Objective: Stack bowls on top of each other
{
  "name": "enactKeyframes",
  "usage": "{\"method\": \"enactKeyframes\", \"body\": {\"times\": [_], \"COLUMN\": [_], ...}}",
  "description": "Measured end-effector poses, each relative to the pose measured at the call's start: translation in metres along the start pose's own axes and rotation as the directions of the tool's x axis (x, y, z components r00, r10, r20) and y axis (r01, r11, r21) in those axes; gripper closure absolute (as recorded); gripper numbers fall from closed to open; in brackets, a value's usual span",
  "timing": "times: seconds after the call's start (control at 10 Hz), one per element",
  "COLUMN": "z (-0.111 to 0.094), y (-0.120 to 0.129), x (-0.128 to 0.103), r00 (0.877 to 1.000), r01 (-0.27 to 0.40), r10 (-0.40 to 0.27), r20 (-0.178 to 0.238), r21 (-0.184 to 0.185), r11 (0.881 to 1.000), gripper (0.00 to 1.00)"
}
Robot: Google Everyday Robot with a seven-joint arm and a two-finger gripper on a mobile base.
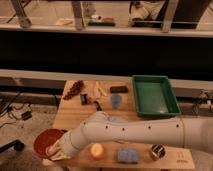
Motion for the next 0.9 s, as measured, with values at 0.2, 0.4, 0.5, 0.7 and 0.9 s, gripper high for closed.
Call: {"method": "enactKeyframes", "body": {"times": [0.2,0.4,0.5,0.7,0.9], "z": [0.000,-0.001,0.000,0.003,0.006], "y": [0.000,-0.001,-0.002,-0.005,-0.009], "x": [0.005,0.011,0.013,0.014,0.016], "r00": [1.000,1.000,1.000,1.000,1.000], "r01": [-0.005,-0.012,-0.013,-0.012,-0.011], "r10": [0.005,0.012,0.013,0.012,0.011], "r20": [-0.009,-0.015,-0.018,-0.021,-0.024], "r21": [0.000,0.002,0.002,-0.001,-0.002], "r11": [1.000,1.000,1.000,1.000,1.000], "gripper": [0.86,0.86,0.86,0.86,0.86]}}
